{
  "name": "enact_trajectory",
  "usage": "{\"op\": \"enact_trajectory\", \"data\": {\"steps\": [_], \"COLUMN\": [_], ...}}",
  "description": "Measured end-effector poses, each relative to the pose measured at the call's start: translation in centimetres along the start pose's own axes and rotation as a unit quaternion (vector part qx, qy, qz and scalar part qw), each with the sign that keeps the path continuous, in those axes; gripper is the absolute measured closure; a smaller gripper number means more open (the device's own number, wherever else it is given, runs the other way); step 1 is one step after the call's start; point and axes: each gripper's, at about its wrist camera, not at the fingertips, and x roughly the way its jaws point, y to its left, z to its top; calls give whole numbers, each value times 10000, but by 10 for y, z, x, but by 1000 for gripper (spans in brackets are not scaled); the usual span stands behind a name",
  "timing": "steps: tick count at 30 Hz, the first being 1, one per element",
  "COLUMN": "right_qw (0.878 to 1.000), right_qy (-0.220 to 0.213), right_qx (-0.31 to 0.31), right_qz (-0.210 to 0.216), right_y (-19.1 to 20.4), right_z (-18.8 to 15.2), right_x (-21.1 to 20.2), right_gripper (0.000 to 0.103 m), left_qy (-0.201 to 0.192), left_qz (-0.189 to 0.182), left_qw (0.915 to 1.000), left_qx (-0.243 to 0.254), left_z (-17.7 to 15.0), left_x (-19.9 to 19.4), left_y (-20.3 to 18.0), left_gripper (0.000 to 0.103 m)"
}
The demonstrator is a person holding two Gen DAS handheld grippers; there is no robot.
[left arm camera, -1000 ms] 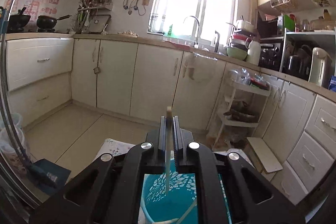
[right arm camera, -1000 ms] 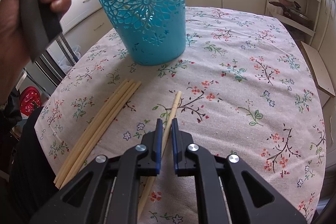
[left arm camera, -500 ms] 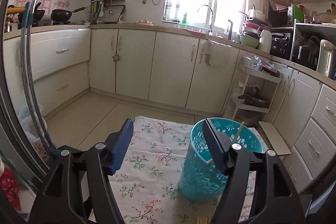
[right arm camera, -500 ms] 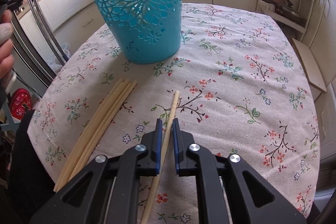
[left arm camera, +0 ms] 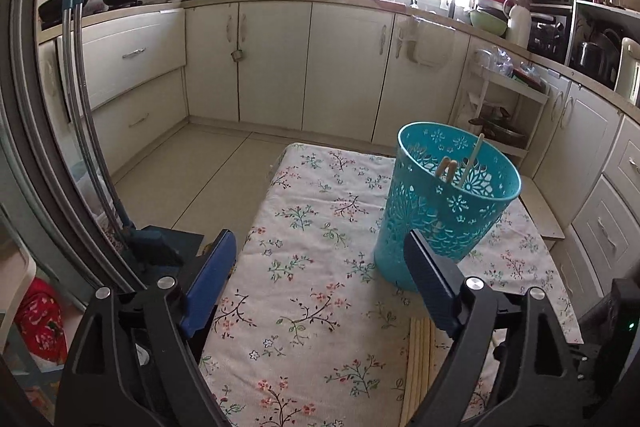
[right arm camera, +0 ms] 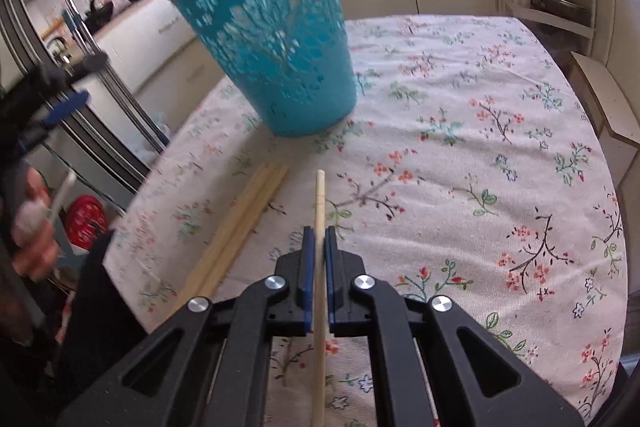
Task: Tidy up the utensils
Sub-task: 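Grasp one wooden stick from the bundle with the right tool, then carry the stick over the basket and open the right tool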
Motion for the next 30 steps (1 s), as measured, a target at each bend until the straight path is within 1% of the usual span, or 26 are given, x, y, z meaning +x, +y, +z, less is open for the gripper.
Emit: {"op": "enact_trajectory", "data": {"steps": [5, 9, 15, 18, 20, 22, 25, 27, 30], "right_qw": [9974, 9936, 9850, 9777, 9719, 9631, 9483, 9401, 9359], "right_qy": [-542, -900, -1354, -1738, -2014, -2375, -2937, -3232, -3412], "right_qx": [88, 100, 189, 127, 71, 44, 19, 48, 133], "right_qz": [466, 682, 1050, 1170, 1216, 1267, 1199, 1086, 870], "right_y": [6, 10, 14, 24, 33, 43, 57, 62, 64], "right_z": [8, 21, 54, 82, 100, 121, 150, 168, 189], "right_x": [-28, -45, -68, -81, -88, -95, -99, -94, -74], "right_gripper": [97, 97, 97, 97, 97, 97, 97, 97, 97], "left_qy": [103, 140, 182, 215, 247, 277, 339, 371, 401], "left_qz": [15, 16, 6, -20, -47, -74, -102, -114, -111], "left_qw": [9999, 9997, 9993, 9991, 9991, 9990, 9988, 9987, 9988], "left_qx": [125, 205, 322, 356, 356, 350, 338, 319, 266], "left_z": [-4, -5, -7, -7, -9, -12, -16, -17, -18], "left_x": [-1, -3, -6, -8, -10, -11, -11, -11, -10], "left_y": [-7, -12, -17, -18, -19, -19, -18, -16, -12], "left_gripper": [19, 18, 17, 16, 15, 15, 14, 14, 14]}}
